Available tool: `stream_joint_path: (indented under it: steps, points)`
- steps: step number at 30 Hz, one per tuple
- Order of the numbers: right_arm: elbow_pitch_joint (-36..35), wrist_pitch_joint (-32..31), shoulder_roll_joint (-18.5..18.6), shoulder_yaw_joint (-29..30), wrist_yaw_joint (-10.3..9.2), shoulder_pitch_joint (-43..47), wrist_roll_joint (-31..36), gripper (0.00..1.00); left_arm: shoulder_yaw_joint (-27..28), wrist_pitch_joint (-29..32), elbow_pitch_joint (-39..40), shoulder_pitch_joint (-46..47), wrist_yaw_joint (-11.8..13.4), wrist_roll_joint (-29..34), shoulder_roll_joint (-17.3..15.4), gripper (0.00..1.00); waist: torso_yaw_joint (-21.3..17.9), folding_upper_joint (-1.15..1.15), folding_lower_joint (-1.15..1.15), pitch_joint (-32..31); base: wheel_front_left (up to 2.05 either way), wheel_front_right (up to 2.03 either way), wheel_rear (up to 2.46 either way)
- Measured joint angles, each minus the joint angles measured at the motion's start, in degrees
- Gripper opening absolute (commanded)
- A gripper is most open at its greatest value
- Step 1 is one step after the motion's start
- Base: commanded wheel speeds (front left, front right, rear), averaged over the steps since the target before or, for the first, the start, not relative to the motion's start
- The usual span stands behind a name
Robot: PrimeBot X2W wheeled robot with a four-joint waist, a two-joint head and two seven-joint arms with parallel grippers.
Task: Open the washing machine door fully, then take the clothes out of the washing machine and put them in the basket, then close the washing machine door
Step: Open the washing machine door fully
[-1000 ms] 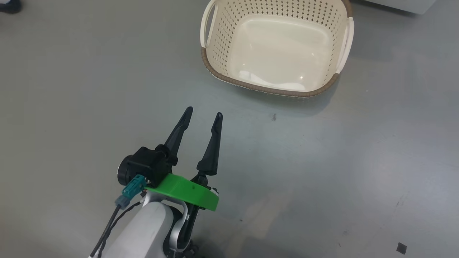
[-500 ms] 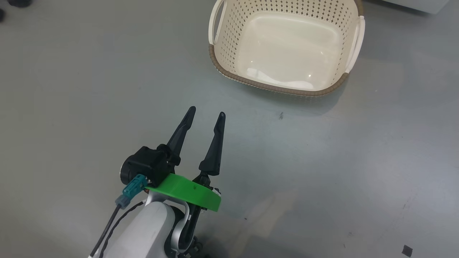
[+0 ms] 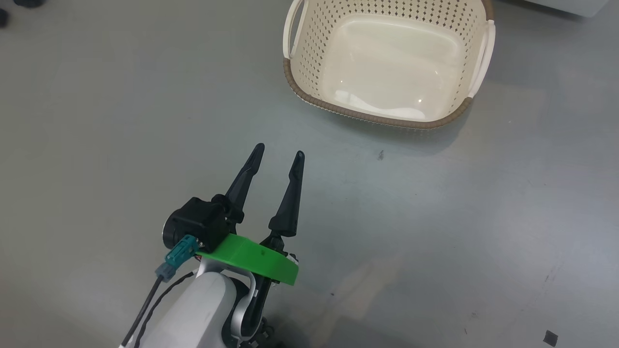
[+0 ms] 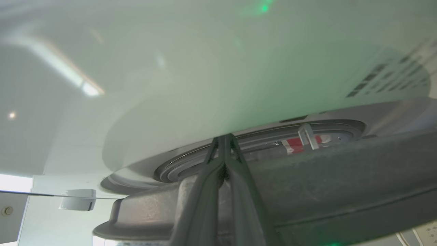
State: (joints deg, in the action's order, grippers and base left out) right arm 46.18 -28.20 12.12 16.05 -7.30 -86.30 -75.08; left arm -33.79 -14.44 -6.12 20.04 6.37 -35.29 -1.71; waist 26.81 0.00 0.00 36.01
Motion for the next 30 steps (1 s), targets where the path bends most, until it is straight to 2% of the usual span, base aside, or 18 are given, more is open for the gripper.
stream_joint_path:
  steps: [30]
  points:
    - [5.92,-4.37,0.15,-1.14,0.0,2.79,0.58,0.0,0.76,0.0,-1.62,0.15,0.3,0.6,0.03,1.0,-1.86,0.0,0.0,-4.37,0.0,0.0,0.0]
